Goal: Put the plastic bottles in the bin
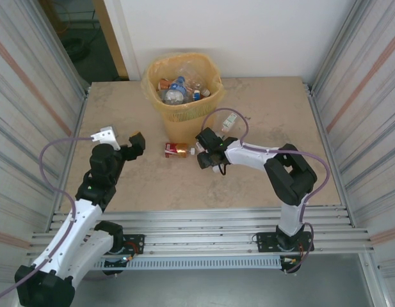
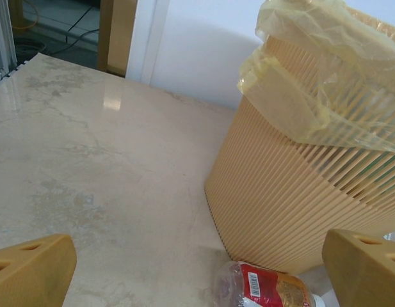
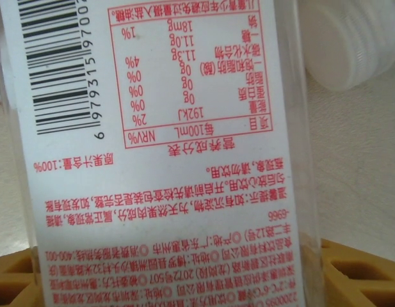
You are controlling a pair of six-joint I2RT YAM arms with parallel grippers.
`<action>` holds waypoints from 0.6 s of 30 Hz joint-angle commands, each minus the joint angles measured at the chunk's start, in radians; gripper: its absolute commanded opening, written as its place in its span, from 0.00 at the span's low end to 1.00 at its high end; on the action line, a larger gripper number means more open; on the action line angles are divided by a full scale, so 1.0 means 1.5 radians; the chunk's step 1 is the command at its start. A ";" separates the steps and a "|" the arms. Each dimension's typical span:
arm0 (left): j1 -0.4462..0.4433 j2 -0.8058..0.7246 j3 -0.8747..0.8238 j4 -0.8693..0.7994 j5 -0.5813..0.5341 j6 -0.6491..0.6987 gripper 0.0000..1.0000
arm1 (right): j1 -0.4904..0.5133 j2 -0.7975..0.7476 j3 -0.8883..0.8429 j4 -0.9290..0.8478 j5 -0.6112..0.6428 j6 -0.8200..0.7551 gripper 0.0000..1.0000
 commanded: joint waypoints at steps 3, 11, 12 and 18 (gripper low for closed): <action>0.005 0.005 0.037 0.001 0.033 -0.007 0.99 | 0.020 -0.092 -0.025 -0.018 0.061 -0.008 0.41; -0.002 0.026 0.074 0.004 0.132 -0.019 0.99 | 0.044 -0.222 -0.076 0.037 0.088 -0.026 0.39; -0.008 0.029 0.081 0.007 0.145 -0.020 0.99 | 0.047 -0.240 -0.085 0.051 0.089 -0.030 0.39; -0.072 0.066 0.142 0.004 0.194 -0.012 0.99 | 0.059 -0.336 -0.128 0.113 0.086 -0.049 0.39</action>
